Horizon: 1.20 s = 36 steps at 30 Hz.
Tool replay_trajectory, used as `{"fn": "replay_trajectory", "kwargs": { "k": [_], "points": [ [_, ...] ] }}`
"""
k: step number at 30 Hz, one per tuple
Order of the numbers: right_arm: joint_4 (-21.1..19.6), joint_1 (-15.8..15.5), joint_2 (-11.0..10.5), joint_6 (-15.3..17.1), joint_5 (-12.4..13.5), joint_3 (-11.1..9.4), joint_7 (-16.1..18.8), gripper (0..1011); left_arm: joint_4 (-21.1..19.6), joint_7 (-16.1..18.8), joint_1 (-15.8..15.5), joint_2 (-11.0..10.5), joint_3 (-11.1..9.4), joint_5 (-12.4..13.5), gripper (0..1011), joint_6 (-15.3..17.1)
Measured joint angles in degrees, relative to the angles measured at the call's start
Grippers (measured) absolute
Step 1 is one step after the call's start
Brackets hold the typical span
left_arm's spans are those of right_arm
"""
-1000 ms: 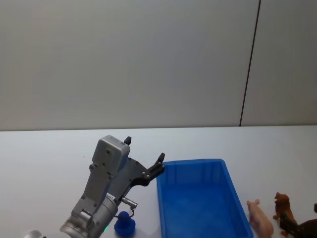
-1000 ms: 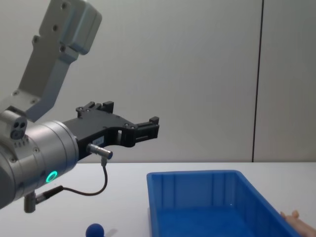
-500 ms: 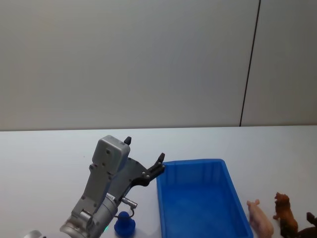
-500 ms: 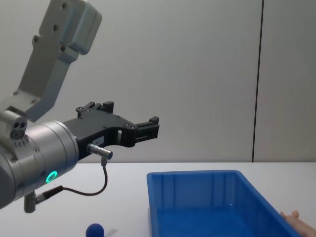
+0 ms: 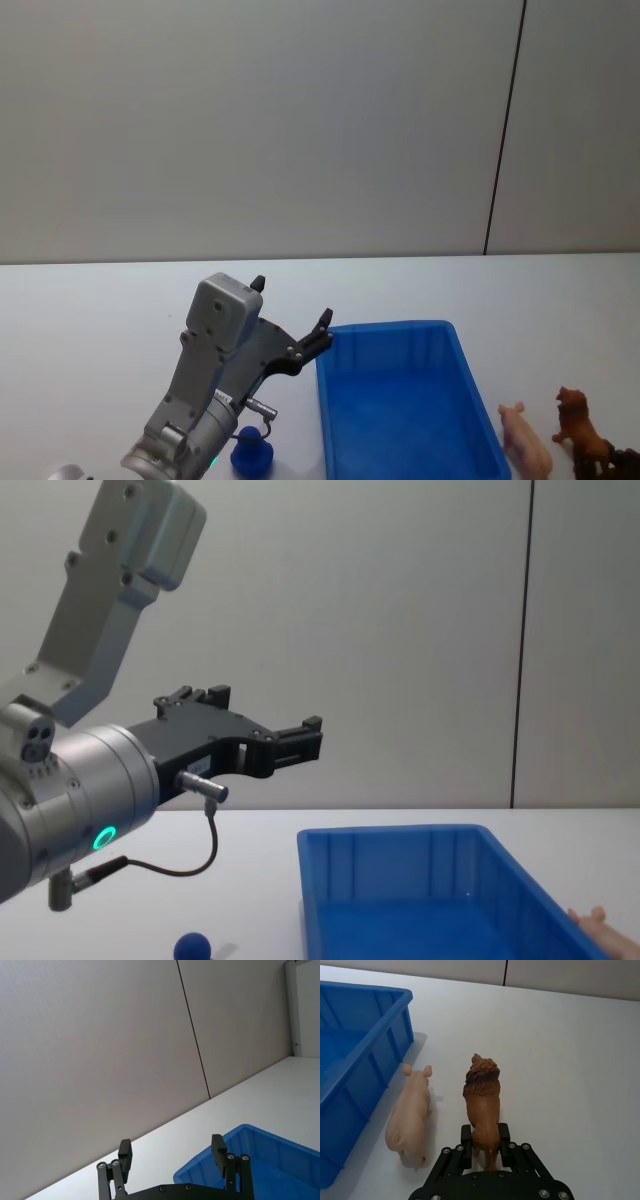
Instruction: Pick up the two dolls from the table and place them into the box.
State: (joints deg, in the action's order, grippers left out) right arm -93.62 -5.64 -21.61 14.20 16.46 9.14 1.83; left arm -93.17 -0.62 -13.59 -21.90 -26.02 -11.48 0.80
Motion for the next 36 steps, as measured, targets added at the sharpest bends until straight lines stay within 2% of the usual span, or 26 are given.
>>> {"fn": "replay_trajectory", "kwargs": {
  "k": [1, 4, 13, 19, 28, 36],
  "points": [
    [-0.1, 0.0, 0.0, -0.1, -0.1, 0.0, 0.1, 299, 0.0, 0.0, 0.0, 0.0, 0.0, 0.0, 1001, 0.0],
    [-0.6, -0.1, 0.0, -0.7, -0.4, 0.0, 0.3, 288, 0.0, 0.0, 0.0, 0.0, 0.0, 0.0, 1001, 0.0],
    [-3.4, -0.2, 0.0, -2.7, -1.4, 0.0, 0.7, 288, 0.0, 0.0, 0.0, 0.0, 0.0, 0.0, 1001, 0.0],
    [-5.8, 0.4, 0.2, -4.1, -2.2, 0.1, 2.2, 288, 0.0, 0.0, 0.0, 0.0, 0.0, 0.0, 1001, 0.0],
    [-6.7, 3.3, 2.0, -4.9, -3.0, 1.3, 7.1, 288, 0.0, 0.0, 0.0, 0.0, 0.0, 0.0, 1001, 0.0],
    [-3.8, 7.3, 5.1, -3.9, -3.9, 3.3, 12.4, 288, 0.0, 0.0, 0.0, 0.0, 0.0, 0.0, 1001, 0.0]
  ]
}}
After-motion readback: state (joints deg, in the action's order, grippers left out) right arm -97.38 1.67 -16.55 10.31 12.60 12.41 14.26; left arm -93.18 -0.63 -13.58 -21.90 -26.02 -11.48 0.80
